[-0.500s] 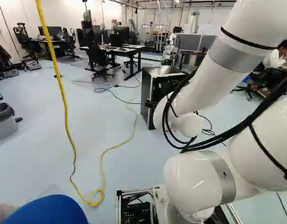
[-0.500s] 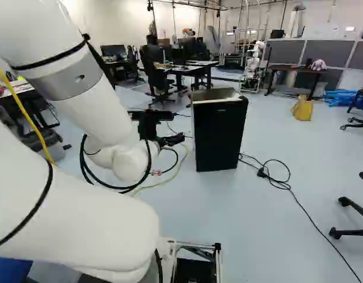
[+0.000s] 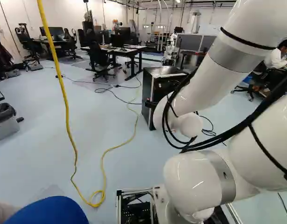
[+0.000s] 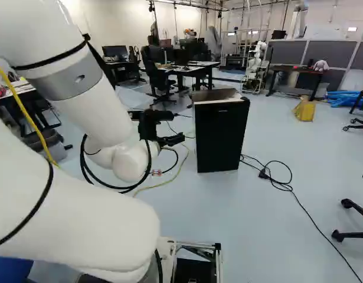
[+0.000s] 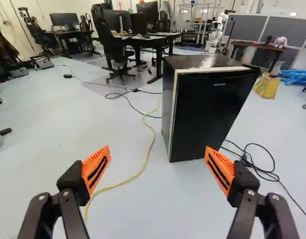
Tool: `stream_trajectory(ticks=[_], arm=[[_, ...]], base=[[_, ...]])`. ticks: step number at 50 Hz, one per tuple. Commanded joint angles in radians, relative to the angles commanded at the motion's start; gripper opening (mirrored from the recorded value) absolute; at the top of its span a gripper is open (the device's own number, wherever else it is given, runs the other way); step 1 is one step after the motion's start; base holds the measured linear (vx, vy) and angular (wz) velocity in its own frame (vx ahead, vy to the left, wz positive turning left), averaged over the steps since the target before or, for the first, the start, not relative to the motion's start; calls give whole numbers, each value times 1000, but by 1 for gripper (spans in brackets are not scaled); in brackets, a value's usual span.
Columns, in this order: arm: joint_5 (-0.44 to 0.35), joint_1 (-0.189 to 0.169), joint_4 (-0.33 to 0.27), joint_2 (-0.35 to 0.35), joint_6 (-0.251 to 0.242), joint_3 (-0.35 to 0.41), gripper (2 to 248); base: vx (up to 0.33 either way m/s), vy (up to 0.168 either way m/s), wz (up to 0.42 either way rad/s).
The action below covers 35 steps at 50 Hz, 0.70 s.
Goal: Grab a drink from the fridge
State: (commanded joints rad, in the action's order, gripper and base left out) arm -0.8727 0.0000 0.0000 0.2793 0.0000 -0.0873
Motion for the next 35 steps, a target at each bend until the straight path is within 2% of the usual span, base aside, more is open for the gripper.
stream_trajectory(ticks=[35], arm=[[0, 0, 0, 0, 0, 0, 247]], base=[[47, 0, 1]])
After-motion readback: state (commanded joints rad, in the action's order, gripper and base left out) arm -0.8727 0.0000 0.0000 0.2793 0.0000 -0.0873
